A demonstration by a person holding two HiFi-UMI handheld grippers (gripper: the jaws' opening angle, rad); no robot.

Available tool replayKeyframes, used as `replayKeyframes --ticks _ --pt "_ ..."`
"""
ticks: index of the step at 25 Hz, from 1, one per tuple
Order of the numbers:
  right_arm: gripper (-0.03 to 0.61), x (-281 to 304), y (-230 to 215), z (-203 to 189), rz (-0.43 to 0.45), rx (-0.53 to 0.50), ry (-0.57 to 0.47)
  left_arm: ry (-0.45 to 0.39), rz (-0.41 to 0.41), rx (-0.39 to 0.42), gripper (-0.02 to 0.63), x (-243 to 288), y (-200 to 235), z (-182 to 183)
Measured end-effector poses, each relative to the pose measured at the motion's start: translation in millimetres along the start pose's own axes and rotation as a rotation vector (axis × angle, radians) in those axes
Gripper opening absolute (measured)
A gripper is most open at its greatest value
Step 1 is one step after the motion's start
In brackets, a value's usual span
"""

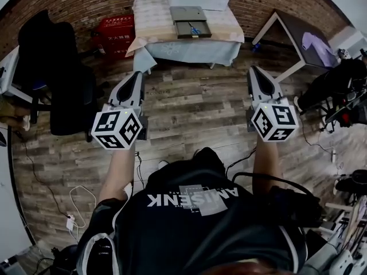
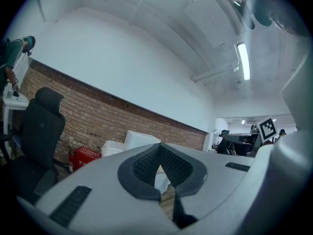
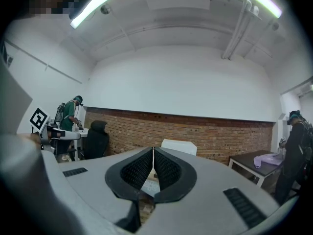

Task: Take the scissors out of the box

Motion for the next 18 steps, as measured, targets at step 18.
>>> replayKeyframes --ticks 18 --pt "0.043 97.3 -113.9 -3.4 0.093 0.030 -0.056 -0.035 0.105 0.049 0.012 104.7 -24.6 17.2"
Point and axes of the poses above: the fingertips, and each gripper's own axes: x forward along the fingers, y to its left, z out of its top, the point moved 7 cm from there along -x, backward along the fingers, and after that the axes turned 11 degrees about z, right-handed, at the moved point
